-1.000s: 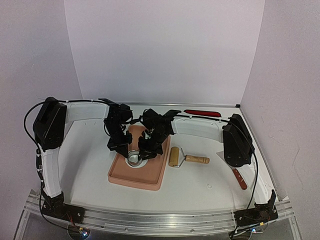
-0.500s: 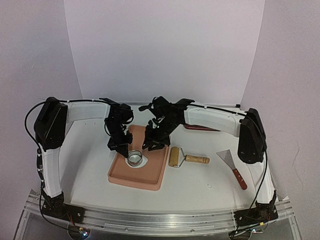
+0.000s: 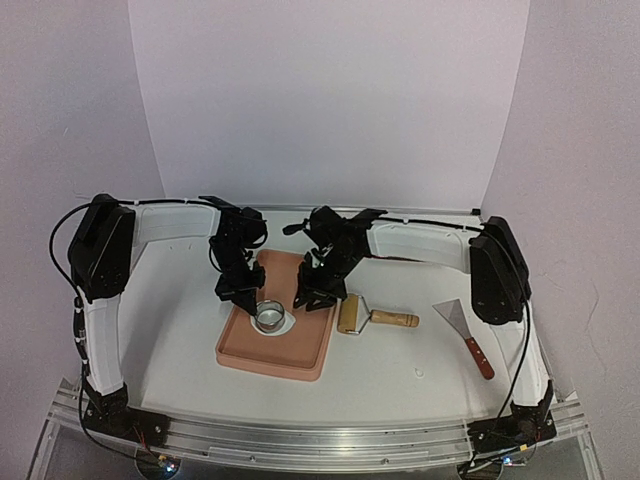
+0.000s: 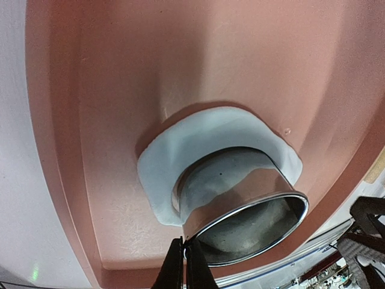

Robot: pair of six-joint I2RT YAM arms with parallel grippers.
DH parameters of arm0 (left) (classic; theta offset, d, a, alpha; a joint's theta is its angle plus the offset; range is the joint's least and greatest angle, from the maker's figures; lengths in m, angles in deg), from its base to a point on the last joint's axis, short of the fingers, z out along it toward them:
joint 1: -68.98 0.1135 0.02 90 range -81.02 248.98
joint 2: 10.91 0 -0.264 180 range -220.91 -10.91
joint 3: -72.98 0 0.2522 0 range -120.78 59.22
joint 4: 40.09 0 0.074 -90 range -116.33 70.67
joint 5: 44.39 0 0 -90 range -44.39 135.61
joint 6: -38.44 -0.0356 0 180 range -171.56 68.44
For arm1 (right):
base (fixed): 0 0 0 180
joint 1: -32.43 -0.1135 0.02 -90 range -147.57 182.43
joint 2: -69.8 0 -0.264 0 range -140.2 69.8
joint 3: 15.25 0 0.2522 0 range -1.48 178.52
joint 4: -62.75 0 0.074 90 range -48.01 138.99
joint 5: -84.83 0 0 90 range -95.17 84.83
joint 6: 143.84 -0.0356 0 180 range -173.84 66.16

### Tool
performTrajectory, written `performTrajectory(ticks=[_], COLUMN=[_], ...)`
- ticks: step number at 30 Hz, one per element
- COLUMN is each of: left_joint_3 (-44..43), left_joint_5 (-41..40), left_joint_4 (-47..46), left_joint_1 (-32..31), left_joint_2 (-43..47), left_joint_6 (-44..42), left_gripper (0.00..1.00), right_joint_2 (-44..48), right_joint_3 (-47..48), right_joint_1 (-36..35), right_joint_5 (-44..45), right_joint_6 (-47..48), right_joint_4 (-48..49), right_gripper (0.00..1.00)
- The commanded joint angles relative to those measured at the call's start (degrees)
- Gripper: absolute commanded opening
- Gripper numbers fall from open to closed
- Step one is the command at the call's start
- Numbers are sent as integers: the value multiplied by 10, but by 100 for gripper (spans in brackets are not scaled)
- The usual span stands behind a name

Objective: Roll out the dumpling wrappers from the dough

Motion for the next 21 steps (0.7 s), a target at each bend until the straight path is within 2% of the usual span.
performTrajectory(ticks=[1, 10, 21], left_joint_3=[14, 17, 10], left_joint_5=[-46, -46, -43], left_joint_4=[-25, -24, -22], left_joint_1=[-5, -5, -5], left_joint_2=[-37, -35, -43], left_joint_6=[-7, -13, -20], left_gripper=[0, 0, 0], right_joint_2=[-39, -82, -95], right_joint_3=[29, 42, -9], right_joint_1=[-2, 5, 5], right_joint_5=[-8, -13, -74], right_joint_6=[14, 25, 6], right_joint_4=[9, 12, 70], right_gripper=[34, 34, 25])
